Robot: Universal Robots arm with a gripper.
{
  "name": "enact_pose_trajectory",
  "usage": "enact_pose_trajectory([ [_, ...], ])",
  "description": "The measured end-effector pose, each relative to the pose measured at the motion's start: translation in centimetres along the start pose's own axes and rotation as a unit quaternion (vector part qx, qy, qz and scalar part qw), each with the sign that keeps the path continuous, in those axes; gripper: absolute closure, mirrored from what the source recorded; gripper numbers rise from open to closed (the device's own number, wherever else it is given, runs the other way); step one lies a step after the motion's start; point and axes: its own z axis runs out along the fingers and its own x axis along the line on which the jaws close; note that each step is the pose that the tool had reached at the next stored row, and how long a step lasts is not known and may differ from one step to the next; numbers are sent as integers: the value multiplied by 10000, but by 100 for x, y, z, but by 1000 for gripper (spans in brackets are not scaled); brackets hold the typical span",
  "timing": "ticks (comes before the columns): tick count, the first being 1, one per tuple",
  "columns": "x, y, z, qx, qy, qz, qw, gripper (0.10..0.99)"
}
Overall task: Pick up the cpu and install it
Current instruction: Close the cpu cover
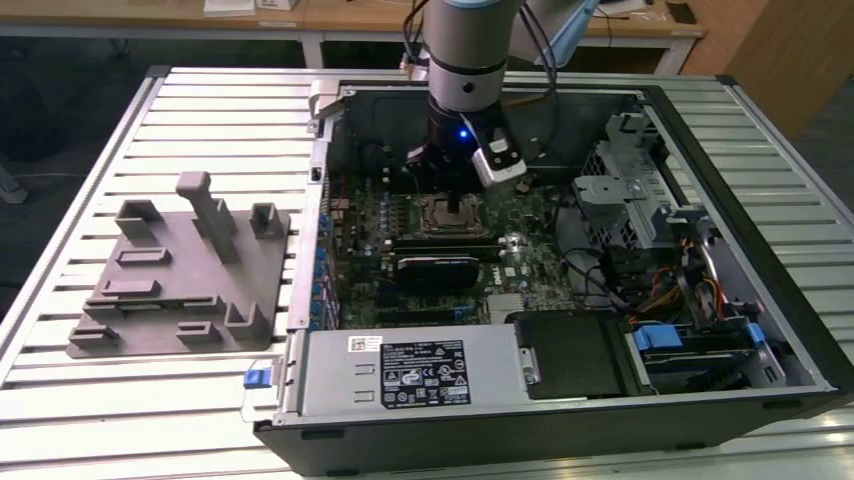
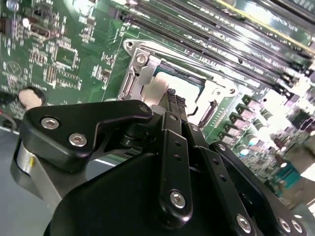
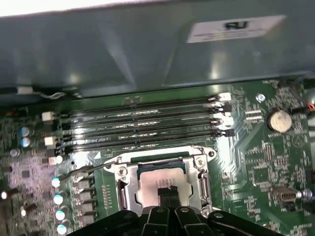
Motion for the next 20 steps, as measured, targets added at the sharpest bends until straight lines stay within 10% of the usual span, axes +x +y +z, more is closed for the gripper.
enact_pose_trajectory([
  [20, -3, 3, -177, -1, 0, -116, 9999, 980],
])
